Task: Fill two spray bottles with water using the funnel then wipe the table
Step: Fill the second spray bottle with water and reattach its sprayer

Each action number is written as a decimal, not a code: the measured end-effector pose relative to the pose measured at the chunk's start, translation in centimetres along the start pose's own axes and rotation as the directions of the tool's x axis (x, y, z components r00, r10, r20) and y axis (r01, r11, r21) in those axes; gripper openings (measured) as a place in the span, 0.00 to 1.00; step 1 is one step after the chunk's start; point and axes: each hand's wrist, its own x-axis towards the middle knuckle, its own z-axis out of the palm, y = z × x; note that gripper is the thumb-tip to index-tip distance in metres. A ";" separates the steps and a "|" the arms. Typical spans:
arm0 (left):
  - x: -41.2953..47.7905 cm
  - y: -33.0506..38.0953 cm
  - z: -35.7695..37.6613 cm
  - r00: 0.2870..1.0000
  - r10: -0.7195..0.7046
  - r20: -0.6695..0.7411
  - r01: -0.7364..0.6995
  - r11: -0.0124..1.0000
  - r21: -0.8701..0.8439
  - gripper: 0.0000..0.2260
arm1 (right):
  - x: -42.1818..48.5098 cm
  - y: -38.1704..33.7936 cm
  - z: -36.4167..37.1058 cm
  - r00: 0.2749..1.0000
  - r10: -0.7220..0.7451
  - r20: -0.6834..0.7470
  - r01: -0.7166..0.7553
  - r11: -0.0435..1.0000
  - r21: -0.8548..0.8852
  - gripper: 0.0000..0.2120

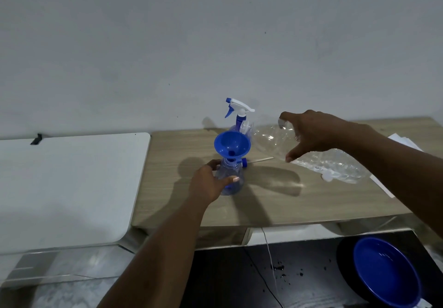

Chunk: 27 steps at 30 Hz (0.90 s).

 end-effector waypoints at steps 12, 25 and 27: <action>0.3 -0.3 0.1 1.000 0.014 0.001 -0.014 1.000 0.016 0.32 | -0.6 -1.6 -2.2 0.999 0.003 0.035 0.004 0.982 -0.188 0.39; 0.4 -0.5 0.1 1.000 0.025 0.003 -0.025 0.999 0.026 0.29 | -0.2 -2.2 -2.8 0.999 -0.047 0.003 0.046 0.958 -0.284 0.39; 0.4 -0.4 0.1 1.000 0.027 -0.001 -0.027 0.999 0.020 0.29 | -0.2 -2.4 -3.0 0.999 -0.048 0.001 0.046 0.955 -0.294 0.39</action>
